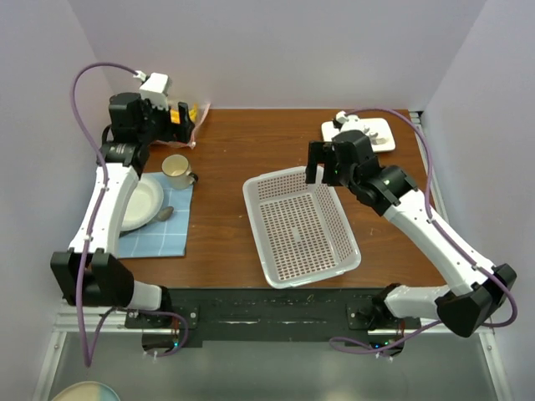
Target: Open the zip-top bag and remove the fake food
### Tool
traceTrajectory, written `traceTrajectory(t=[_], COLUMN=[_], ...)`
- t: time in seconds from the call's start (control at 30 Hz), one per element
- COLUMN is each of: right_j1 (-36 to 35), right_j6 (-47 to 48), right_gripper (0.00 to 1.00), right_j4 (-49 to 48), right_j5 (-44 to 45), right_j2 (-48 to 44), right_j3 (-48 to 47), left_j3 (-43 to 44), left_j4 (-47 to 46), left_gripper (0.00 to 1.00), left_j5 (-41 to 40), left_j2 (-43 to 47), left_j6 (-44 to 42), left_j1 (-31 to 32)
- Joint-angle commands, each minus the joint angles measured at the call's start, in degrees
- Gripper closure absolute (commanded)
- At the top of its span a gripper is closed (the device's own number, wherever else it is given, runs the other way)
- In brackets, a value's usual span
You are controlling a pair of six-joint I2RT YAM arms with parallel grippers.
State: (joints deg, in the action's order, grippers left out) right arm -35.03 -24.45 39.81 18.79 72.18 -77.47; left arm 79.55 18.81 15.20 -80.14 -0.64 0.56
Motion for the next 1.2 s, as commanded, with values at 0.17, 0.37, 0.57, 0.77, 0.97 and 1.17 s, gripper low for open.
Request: traceTrajectory(t=[0.17, 0.37, 0.57, 0.77, 0.97, 1.17], right_j1=[-3.82, -4.79, -4.96, -4.97, -4.96, -4.97], right_j6=[-1.48, -3.24, -3.77, -3.59, -3.85, -4.12], right_gripper=[0.01, 0.01, 0.02, 0.02, 0.02, 0.02], right_j4=[-4.21, -5.45, -5.27, -4.57, -4.75, -3.52], right_j5=[3.71, 5.91, 6.26, 7.23, 7.41, 7.05], right_j2=[-9.6, -13.99, -15.14, -16.81, -17.51, -17.95], right_j3=[8.73, 14.27, 16.56, 18.23, 19.03, 18.15], left_j3=[15.02, 19.04, 26.61, 28.73, 27.24, 24.78], left_j4=[-9.74, -16.17, -15.11, -16.35, -17.92, -23.28], left_gripper=[0.0, 0.0, 0.13, 0.35, 0.39, 0.39], left_j5=[-15.08, -32.51, -37.34, -43.06, -45.95, -47.89], left_j2=[-21.7, -33.12, -43.68, -48.27, -51.34, -53.45], left_j6=[-6.62, -12.28, -9.91, -9.99, -10.96, -12.97], left_j1=[4.79, 12.1, 12.19, 12.27, 12.89, 12.89])
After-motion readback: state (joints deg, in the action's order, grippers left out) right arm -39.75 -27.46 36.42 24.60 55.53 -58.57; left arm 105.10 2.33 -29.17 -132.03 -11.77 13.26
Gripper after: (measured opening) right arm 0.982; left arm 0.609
